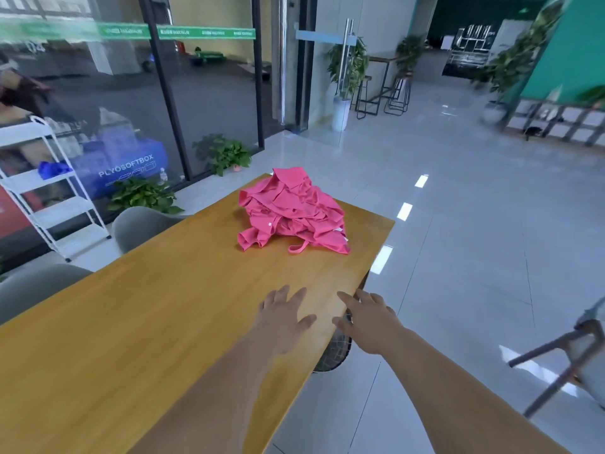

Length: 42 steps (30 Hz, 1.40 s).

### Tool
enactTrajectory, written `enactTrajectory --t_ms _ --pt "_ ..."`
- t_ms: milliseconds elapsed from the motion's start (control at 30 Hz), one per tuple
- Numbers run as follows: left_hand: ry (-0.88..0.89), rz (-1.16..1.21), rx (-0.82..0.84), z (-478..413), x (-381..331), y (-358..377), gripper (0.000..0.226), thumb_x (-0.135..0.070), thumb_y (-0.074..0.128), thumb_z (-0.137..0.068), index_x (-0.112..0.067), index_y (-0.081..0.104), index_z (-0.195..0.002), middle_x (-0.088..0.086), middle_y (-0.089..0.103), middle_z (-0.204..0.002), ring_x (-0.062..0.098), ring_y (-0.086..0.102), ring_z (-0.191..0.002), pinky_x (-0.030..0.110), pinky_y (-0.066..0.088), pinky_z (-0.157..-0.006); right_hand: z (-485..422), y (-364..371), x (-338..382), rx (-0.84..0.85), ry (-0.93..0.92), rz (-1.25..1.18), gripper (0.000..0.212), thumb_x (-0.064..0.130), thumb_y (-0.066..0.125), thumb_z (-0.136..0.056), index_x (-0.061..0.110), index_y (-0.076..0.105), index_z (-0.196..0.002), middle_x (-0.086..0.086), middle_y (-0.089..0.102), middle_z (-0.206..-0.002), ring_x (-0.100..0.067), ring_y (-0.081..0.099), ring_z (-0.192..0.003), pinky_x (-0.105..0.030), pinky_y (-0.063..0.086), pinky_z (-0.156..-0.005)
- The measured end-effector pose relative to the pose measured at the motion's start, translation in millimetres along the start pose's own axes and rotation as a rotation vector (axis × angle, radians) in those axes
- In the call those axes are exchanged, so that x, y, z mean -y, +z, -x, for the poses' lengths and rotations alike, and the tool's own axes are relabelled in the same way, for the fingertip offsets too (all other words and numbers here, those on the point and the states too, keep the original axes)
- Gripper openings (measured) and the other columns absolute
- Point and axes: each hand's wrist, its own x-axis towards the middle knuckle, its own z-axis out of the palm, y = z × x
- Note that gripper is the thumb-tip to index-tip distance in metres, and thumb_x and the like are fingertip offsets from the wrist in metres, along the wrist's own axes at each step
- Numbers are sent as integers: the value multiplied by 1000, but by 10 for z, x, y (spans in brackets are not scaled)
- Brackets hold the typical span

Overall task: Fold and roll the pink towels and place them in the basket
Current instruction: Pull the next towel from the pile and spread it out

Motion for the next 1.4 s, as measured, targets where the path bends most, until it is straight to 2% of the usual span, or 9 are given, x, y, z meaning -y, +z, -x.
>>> enactTrajectory --t_ms 333,467,667,933,1233,1333,1400 --pt "-56 48 -36 -994 77 -249 76 -67 38 -105 -42 3 -167 2 0 -177 33 2 -162 53 14 -130 -1165 -418 -187 31 -63 28 76 70 36 -104 41 5 -167 -6 4 -176 -35 6 -160 -55 25 -125" --pt "-117 52 -46 -1449 167 -321 76 -65 39 -105 -42 2 -167 1 -2 -177 32 1 -162 51 14 -129 -1788 -542 -211 17 -132 51 77 71 36 -103 41 6 -167 -6 4 -176 -37 7 -160 -56 29 -123" --pt "-221 94 -70 -2230 271 -399 74 -63 42 -106 -43 4 -167 3 -1 -177 32 3 -162 50 15 -129 -2896 -782 -297 28 -230 93 79 71 39 -102 45 2 -166 -6 4 -176 -38 6 -160 -56 27 -124" --pt "-350 156 -104 -3153 264 -681 79 -62 48 -105 -42 4 -167 2 -2 -177 35 2 -162 54 18 -128 -4270 -1288 -339 47 -368 47 80 59 51 -103 46 4 -166 -9 -1 -176 -44 5 -160 -65 26 -124" --pt "-410 150 -194 -3981 333 -992 84 -65 50 -102 -46 -1 -166 -1 -9 -176 33 -4 -162 57 16 -129 -5532 -1866 -299 -88 -527 56 84 54 59 -102 56 0 -162 -4 -17 -174 -45 1 -159 -66 38 -117" --pt "-409 150 -207 -4132 378 -1062 89 -67 52 -100 -47 -4 -165 -1 -13 -176 34 -6 -162 57 14 -129 -5878 -2011 -180 -145 -615 68 88 55 63 -99 57 0 -161 -1 -22 -173 -44 -1 -159 -66 38 -117" --pt "-405 148 -211 -4217 432 -1095 92 -69 54 -98 -48 -6 -165 -1 -15 -175 34 -8 -162 56 13 -129 -6060 -2068 -98 -119 -667 124 88 58 63 -98 55 4 -163 2 -25 -173 -43 -4 -160 -66 37 -118"
